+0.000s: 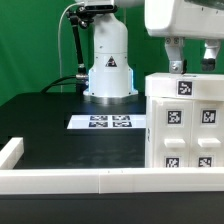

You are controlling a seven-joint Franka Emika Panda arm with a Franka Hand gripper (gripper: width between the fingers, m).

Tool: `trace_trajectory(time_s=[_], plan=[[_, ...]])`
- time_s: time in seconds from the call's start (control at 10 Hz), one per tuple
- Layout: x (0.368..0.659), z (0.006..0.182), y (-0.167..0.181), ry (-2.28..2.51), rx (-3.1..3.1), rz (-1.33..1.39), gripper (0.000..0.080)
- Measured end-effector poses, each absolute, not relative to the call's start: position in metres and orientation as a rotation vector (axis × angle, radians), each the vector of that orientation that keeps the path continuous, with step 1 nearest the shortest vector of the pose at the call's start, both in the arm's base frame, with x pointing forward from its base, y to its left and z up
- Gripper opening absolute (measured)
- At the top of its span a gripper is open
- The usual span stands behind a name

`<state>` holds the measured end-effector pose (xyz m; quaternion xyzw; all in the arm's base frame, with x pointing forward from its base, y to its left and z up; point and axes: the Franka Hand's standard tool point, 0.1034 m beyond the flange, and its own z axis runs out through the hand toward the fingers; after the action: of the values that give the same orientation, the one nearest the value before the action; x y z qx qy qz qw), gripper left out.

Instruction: Assemble cabinet

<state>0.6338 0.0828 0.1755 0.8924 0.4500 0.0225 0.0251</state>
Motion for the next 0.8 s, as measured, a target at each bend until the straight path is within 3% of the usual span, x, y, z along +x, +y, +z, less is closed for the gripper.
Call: trace_trajectory(time_s=[0.3,0.8], plan=[[0.631,0.181,0.072,1.652,2.649,-0.03,0.0796],[0.618,0.158,0.079,1.502,2.748,-0.075,0.0796]])
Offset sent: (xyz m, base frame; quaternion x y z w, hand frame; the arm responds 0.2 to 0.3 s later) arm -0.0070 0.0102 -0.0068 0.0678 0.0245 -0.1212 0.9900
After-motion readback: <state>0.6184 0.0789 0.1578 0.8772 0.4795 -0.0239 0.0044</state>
